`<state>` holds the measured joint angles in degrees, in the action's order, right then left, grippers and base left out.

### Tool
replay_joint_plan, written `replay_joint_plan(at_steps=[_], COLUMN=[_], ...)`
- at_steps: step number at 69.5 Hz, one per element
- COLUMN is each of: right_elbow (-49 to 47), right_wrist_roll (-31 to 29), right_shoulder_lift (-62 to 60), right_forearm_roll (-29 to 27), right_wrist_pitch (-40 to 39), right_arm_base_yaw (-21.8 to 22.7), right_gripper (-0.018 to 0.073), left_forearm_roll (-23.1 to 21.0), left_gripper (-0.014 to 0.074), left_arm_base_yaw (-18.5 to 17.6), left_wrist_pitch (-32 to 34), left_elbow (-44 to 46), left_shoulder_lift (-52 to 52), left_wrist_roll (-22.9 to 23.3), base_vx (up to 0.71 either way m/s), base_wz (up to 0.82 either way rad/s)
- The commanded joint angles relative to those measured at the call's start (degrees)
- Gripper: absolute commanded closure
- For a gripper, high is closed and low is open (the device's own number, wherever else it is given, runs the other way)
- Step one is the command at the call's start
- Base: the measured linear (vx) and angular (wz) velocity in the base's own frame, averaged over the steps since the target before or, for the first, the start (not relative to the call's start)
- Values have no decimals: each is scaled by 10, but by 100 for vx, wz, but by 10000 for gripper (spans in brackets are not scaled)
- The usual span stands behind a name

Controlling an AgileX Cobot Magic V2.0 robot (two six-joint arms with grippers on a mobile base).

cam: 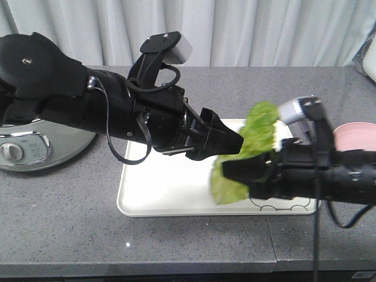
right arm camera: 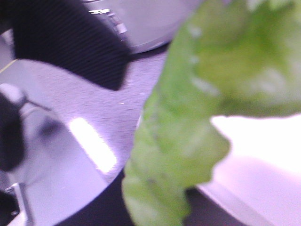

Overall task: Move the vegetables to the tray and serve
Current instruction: 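Carry the lettuce with the right gripper and drop it onto the pink plate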

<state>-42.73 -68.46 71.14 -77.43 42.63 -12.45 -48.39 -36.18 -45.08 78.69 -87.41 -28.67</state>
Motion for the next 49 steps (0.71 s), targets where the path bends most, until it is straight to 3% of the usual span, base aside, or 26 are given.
replay_joint_plan(at_steps=[1,18,30,39,49], right_elbow=[-19,-37,-107,-158,-217], right_wrist_roll=[59,243,401,461,502], right_shoulder_lift=[-40,-88,-83,-64,-20], right_forearm_roll=[53,319,511,579,637], right_wrist_pitch=[8,32,65,72,98], right_arm_base_yaw=[63,222,296,326,326], right_gripper=[565,564,564,564,564], left_forearm_roll=[-30,-30,-30,-30,-30], left_gripper=[179,179,179,179,179], left_arm_base_yaw=[-3,-3,-3,-3,-3], left_wrist_pitch=[14,14,14,15,15], left_elbow=[13,13,13,13,13], left_shoulder_lift=[22,22,22,22,22], left_wrist_roll=[0,0,0,0,0], base_vx=[0,0,0,0,0], base_wz=[0,0,0,0,0])
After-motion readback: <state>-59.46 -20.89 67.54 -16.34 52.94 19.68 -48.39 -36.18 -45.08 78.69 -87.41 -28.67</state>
